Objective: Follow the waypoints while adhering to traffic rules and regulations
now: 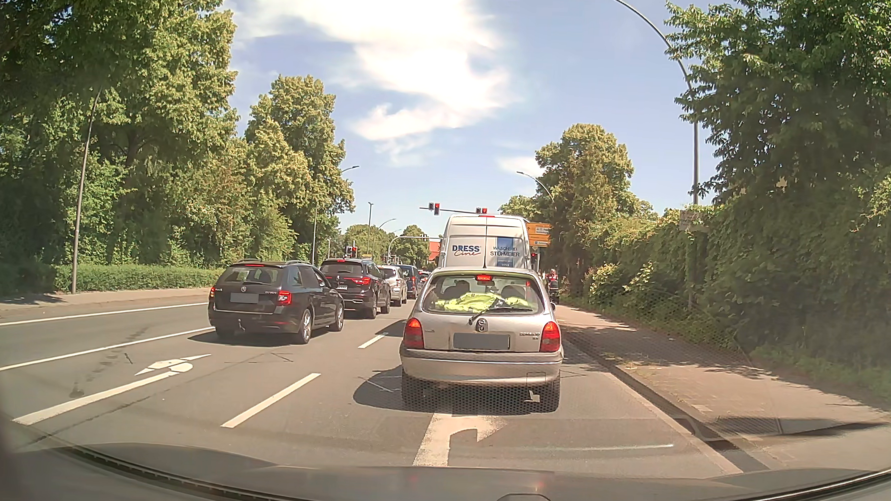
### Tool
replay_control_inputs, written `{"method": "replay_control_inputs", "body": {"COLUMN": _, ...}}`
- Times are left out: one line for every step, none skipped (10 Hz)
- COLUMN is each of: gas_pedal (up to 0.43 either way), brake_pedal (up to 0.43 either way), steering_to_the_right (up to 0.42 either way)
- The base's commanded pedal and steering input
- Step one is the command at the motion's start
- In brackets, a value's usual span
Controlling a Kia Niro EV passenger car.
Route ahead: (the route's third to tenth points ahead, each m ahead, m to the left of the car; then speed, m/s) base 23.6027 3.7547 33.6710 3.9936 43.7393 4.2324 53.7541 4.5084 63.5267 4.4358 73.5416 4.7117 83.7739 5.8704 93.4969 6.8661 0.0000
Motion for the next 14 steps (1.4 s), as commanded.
{"method": "replay_control_inputs", "body": {"gas_pedal": 0.000, "brake_pedal": 0.226, "steering_to_the_right": 0.008}}
{"method": "replay_control_inputs", "body": {"gas_pedal": 0.000, "brake_pedal": 0.226, "steering_to_the_right": 0.008}}
{"method": "replay_control_inputs", "body": {"gas_pedal": 0.000, "brake_pedal": 0.226, "steering_to_the_right": 0.008}}
{"method": "replay_control_inputs", "body": {"gas_pedal": 0.000, "brake_pedal": 0.226, "steering_to_the_right": 0.008}}
{"method": "replay_control_inputs", "body": {"gas_pedal": 0.000, "brake_pedal": 0.226, "steering_to_the_right": 0.008}}
{"method": "replay_control_inputs", "body": {"gas_pedal": 0.000, "brake_pedal": 0.226, "steering_to_the_right": 0.008}}
{"method": "replay_control_inputs", "body": {"gas_pedal": 0.000, "brake_pedal": 0.226, "steering_to_the_right": 0.008}}
{"method": "replay_control_inputs", "body": {"gas_pedal": 0.000, "brake_pedal": 0.226, "steering_to_the_right": 0.008}}
{"method": "replay_control_inputs", "body": {"gas_pedal": 0.000, "brake_pedal": 0.226, "steering_to_the_right": 0.008}}
{"method": "replay_control_inputs", "body": {"gas_pedal": 0.000, "brake_pedal": 0.226, "steering_to_the_right": 0.007}}
{"method": "replay_control_inputs", "body": {"gas_pedal": 0.000, "brake_pedal": 0.226, "steering_to_the_right": 0.007}}
{"method": "replay_control_inputs", "body": {"gas_pedal": 0.000, "brake_pedal": 0.220, "steering_to_the_right": 0.008}}
{"method": "replay_control_inputs", "body": {"gas_pedal": 0.000, "brake_pedal": 0.226, "steering_to_the_right": 0.008}}
{"method": "replay_control_inputs", "body": {"gas_pedal": 0.000, "brake_pedal": 0.226, "steering_to_the_right": 0.007}}
